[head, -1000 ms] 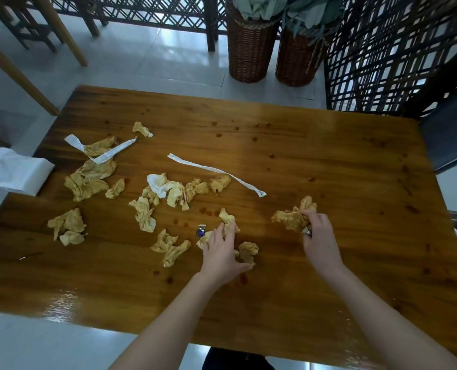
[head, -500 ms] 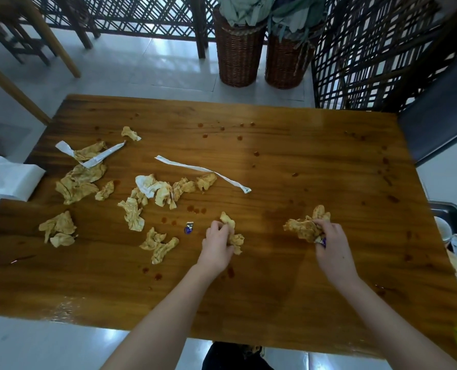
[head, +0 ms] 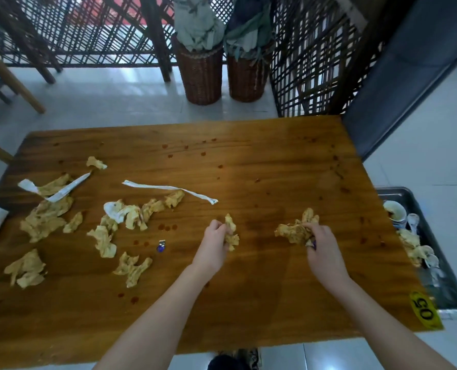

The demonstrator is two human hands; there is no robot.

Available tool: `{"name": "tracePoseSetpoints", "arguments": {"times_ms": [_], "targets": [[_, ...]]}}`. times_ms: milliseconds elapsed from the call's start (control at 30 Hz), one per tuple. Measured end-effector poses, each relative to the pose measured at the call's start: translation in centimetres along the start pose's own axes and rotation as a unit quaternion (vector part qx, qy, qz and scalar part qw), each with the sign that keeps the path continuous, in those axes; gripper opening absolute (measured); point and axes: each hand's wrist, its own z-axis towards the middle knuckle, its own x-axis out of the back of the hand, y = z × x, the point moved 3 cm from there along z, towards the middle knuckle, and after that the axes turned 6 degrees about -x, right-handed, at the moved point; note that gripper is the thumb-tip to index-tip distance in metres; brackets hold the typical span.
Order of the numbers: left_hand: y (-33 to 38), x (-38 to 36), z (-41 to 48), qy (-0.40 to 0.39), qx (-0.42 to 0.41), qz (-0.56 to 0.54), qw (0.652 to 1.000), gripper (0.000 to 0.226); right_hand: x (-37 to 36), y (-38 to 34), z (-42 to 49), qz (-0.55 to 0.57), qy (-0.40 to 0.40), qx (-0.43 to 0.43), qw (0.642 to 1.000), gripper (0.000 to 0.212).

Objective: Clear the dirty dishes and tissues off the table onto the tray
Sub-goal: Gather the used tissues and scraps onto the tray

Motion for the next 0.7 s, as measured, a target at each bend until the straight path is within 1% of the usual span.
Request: {"name": "tracePoseSetpoints", "arguments": {"times_ms": [267,367,533,700], "targets": [[5.2,0.8,6.2,-0.011,-0.08,0.019,0.997,0.036,4.7,2.7,0.6,-0.008,0.057,-0.088,0.994,0.052],[7.0,0.4,8.5,-0.015,-0.102,0.021,0.994,0.036,5.9,3.9,1.2,0.008,0.065,-0.097,0.993,0.051],[10.5,-2.6,10.6,-0.029,-0.121,0.033,0.992,0.036,7.4,7.3,1.4,0.016,0.086,-0.124,0.988,0.051],[15.3,-7.1,12.6,-0.028,-0.129,0.042,0.99,0.034,10.0,13.4,2.6,0.024,0.086,-0.135,0.987,0.05]]}}
